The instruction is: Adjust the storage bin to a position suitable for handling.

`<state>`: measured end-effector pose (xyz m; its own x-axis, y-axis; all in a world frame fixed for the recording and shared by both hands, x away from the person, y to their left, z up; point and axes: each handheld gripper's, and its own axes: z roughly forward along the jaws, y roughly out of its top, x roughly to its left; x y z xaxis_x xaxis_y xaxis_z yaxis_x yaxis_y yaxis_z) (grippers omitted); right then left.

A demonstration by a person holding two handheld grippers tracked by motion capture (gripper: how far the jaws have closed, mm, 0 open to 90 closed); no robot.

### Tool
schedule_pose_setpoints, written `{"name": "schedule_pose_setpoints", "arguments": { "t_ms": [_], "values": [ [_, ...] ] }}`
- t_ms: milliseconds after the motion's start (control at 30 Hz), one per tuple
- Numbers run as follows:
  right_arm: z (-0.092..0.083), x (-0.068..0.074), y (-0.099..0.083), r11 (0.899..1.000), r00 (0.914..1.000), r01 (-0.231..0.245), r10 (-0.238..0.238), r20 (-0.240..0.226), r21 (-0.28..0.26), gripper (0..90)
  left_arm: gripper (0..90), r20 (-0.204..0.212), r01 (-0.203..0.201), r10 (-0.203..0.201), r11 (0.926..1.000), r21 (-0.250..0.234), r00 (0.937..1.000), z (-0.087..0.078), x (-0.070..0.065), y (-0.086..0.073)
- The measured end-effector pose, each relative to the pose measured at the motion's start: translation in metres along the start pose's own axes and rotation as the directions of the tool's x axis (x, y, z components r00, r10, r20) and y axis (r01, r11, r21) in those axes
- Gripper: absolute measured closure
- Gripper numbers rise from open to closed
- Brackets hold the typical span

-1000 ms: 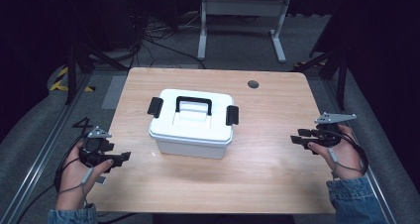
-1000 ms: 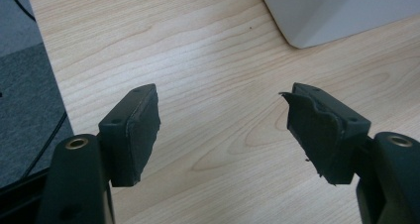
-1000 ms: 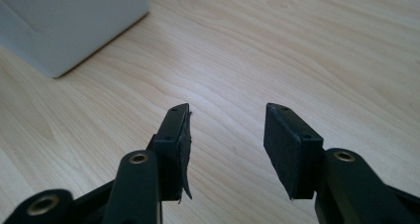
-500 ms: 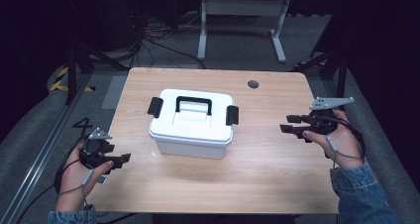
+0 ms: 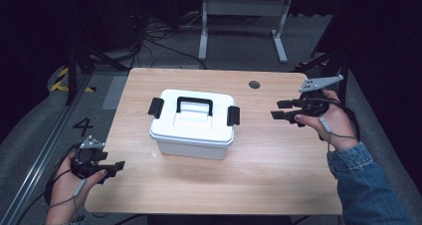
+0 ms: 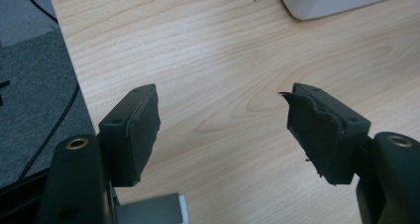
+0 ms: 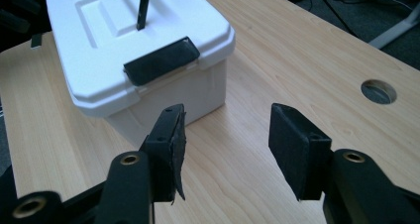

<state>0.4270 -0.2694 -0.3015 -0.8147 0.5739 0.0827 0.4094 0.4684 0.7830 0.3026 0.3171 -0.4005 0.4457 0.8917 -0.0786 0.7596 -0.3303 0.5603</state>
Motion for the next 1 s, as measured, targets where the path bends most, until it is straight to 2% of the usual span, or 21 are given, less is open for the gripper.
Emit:
{"name": "schedule_pose_setpoints", "arguments": {
  "t_ms": [300,467,633,833,1000],
  "values": [
    [0.01,0.001,0.027,0.998,0.9976,0.056,-0.055,-0.044,0.022,49.6,29.2,-0.01,0.004,-0.004,1.0,0.008,0.9999,-0.002,0.001,-0.008],
    [0.015,0.0,0.047,0.995,0.9921,0.091,-0.088,-0.089,0.033,49.7,29.2,-0.007,0.007,-0.007,0.9999,0.01,1.0,-0.003,0.002,-0.01],
    [0.02,-0.001,0.059,0.993,0.9894,0.108,-0.103,-0.102,0.047,49.8,29.2,-0.003,0.016,-0.016,0.9998,0.014,0.9999,-0.002,0.002,-0.011],
    [0.03,0.0,0.073,0.989,0.9858,0.133,-0.125,-0.112,0.064,49.8,28.9,0.001,0.002,-0.002,0.9999,0.015,1.0,0.0,0.001,-0.008],
    [0.042,0.005,0.086,0.982,0.9792,0.168,-0.156,-0.13,0.082,49.8,28.8,0.01,-0.014,0.013,0.9996,0.023,0.9999,0.003,-0.001,-0.004]
  ]
}}
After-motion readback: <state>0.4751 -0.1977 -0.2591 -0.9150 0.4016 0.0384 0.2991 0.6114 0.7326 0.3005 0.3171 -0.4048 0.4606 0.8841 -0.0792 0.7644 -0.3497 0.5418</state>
